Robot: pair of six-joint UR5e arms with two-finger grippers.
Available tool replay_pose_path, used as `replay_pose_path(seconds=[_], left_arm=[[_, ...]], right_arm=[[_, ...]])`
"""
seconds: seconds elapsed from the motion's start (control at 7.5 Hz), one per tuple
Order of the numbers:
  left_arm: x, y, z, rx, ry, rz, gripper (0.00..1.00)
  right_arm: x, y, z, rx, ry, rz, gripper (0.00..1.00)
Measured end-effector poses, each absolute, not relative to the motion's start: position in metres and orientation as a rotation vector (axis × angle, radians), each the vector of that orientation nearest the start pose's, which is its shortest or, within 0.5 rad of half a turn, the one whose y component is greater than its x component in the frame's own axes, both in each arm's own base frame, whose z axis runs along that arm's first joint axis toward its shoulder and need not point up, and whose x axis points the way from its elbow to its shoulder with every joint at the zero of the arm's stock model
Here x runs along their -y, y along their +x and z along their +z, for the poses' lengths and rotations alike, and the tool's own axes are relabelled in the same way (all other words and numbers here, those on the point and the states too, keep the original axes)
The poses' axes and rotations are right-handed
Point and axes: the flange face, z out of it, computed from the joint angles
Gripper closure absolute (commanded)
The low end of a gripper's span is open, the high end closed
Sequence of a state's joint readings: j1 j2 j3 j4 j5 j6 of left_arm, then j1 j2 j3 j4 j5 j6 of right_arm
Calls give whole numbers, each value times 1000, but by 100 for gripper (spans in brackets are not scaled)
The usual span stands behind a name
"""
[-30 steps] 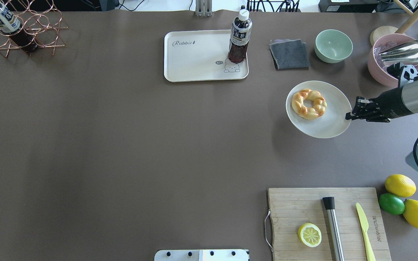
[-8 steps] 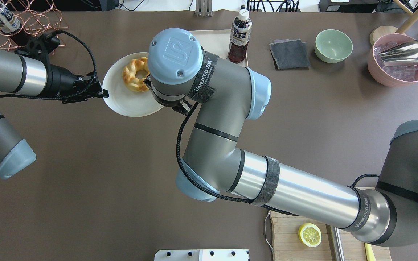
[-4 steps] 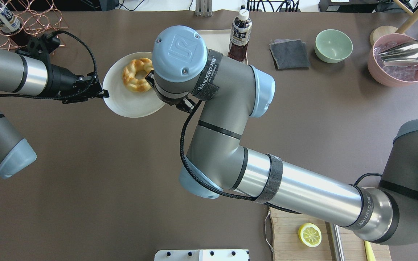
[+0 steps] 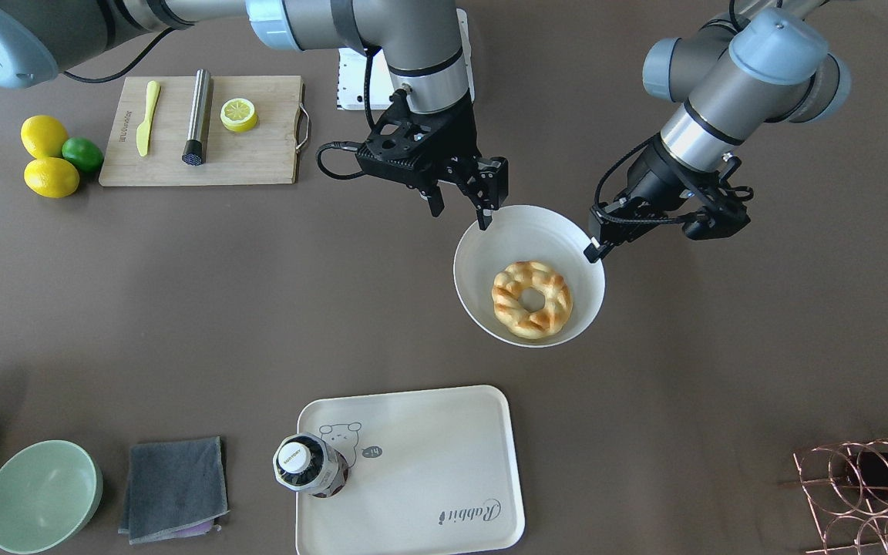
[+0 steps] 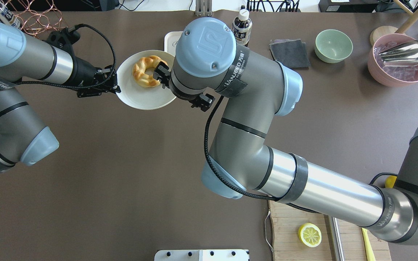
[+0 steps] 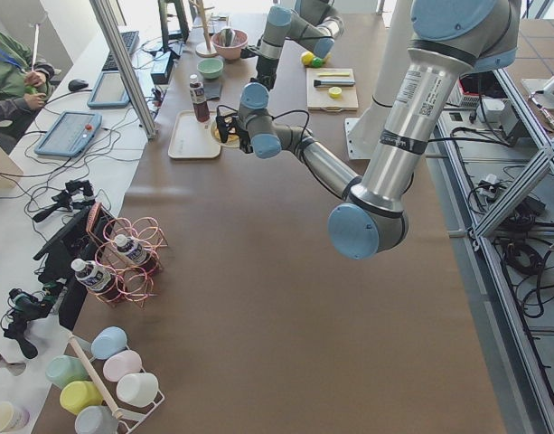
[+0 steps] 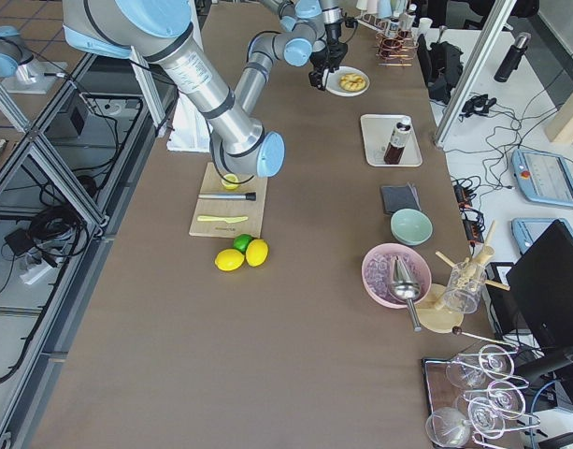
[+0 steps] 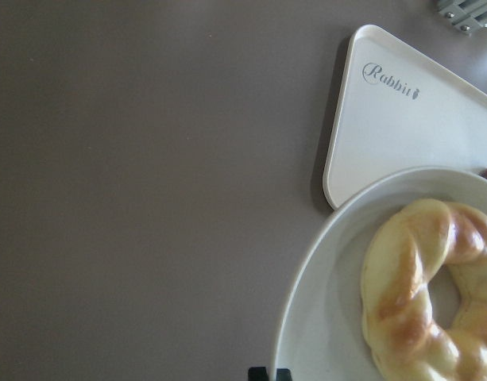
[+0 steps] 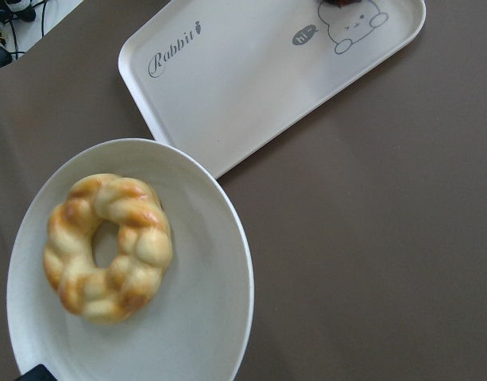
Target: Place donut on tray
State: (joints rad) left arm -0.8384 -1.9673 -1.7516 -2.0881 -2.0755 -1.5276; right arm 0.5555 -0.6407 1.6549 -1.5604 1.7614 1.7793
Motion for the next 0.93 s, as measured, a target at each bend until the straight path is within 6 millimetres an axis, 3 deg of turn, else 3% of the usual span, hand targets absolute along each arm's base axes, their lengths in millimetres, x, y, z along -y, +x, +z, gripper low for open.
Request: replay_pose_path(seconds=[0.13, 0.4, 0.67, 0.93], left_arm=[[535, 366, 282, -1139, 18, -466, 100], [591, 410, 263, -1085, 8, -605, 100], [640, 451, 254, -1033, 50, -735, 100], [675, 504, 239, -993, 82, -852, 100]], right_arm=[[462, -499, 63, 1055, 14, 556, 0], [493, -450, 106, 1027, 25, 461, 0], [533, -397, 172, 960, 62, 343, 0], [559, -346, 232, 905, 82, 252, 0]])
